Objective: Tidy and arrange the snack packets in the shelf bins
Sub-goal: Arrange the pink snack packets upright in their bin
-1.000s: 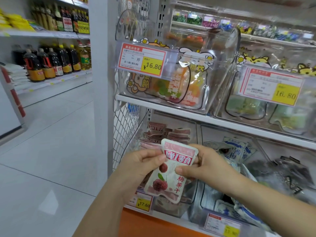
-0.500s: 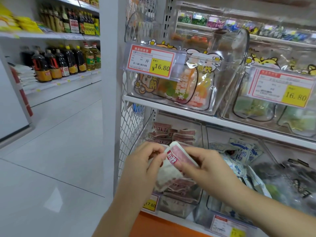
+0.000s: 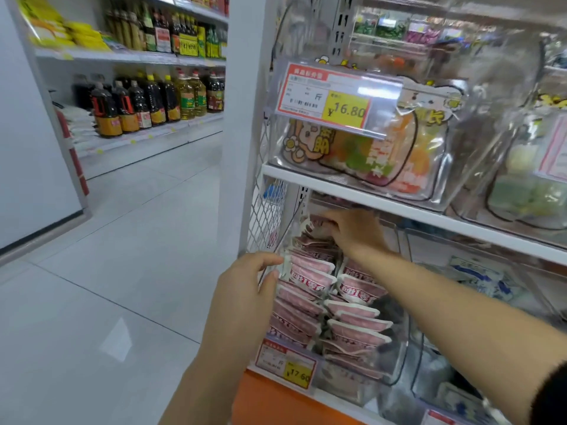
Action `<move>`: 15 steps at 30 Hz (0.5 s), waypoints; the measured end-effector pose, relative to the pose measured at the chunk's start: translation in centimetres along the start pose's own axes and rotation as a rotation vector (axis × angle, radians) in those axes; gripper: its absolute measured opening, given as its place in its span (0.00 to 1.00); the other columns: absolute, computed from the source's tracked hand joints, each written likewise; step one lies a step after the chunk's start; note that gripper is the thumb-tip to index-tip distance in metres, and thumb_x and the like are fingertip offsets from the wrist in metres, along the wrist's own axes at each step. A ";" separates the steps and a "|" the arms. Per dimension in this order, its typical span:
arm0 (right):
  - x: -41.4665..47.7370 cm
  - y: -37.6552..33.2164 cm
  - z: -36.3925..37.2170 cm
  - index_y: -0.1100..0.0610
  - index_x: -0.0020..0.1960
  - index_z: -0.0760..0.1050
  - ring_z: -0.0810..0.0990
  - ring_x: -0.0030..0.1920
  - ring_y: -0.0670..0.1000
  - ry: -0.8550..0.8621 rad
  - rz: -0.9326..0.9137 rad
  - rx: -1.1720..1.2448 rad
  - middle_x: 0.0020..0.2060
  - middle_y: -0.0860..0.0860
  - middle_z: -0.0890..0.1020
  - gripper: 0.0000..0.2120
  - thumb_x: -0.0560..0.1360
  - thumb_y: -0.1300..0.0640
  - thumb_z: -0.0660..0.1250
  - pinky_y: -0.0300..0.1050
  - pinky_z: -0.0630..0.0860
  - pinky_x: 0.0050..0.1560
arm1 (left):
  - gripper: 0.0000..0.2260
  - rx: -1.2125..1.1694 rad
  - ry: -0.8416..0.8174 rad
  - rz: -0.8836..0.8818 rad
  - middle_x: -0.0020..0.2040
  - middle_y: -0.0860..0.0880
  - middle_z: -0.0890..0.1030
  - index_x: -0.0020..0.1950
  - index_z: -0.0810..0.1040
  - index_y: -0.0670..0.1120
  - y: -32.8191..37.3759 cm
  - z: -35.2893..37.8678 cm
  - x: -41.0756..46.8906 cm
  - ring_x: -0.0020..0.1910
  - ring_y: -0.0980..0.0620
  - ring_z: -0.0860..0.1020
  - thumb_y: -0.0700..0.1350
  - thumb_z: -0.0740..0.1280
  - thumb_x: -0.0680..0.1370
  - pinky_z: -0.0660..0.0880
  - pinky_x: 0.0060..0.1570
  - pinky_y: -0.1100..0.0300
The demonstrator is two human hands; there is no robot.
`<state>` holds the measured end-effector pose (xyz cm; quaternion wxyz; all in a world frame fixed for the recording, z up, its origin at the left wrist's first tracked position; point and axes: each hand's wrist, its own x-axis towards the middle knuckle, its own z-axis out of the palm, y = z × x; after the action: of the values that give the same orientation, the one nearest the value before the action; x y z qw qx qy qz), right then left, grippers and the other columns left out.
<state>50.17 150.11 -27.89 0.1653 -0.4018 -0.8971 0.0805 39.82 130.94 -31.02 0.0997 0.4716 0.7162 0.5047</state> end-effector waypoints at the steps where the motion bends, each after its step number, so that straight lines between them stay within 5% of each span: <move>1: 1.0 0.2 0.7 0.49 0.61 0.77 0.77 0.46 0.48 -0.053 -0.003 -0.031 0.51 0.48 0.82 0.14 0.76 0.51 0.65 0.40 0.66 0.41 | 0.10 -0.002 -0.007 0.002 0.50 0.64 0.75 0.54 0.76 0.58 -0.1 0.1 0.1 0.46 0.75 0.70 0.43 0.63 0.79 0.62 0.45 0.85; 9: 4.9 1.1 2.9 0.51 0.63 0.77 0.77 0.49 0.49 -0.240 -0.047 -0.161 0.54 0.53 0.82 0.16 0.76 0.52 0.67 0.38 0.61 0.42 | 0.10 -0.035 -0.032 -0.008 0.54 0.60 0.78 0.56 0.78 0.56 -0.4 0.1 0.7 0.54 0.64 0.75 0.44 0.63 0.79 0.64 0.52 0.77; 13: 3.8 1.6 2.2 0.50 0.70 0.68 0.74 0.63 0.50 -0.201 -0.136 -0.074 0.65 0.50 0.75 0.25 0.74 0.49 0.69 0.33 0.63 0.49 | 0.09 -0.052 -0.048 -0.016 0.53 0.61 0.78 0.55 0.78 0.57 -0.1 -0.1 0.6 0.53 0.65 0.75 0.44 0.63 0.79 0.65 0.51 0.78; 15: 2.9 1.5 1.6 0.51 0.66 0.71 0.71 0.66 0.48 -0.160 -0.239 -0.041 0.66 0.47 0.72 0.22 0.74 0.51 0.70 0.26 0.60 0.51 | 0.09 -0.062 -0.051 -0.011 0.52 0.61 0.78 0.54 0.77 0.58 -0.2 -0.2 0.5 0.53 0.65 0.75 0.44 0.63 0.79 0.65 0.52 0.78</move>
<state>48.79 153.27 -29.06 0.0937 -0.2876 -0.9503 0.0736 39.31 131.24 -30.90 0.1352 0.4769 0.7001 0.5140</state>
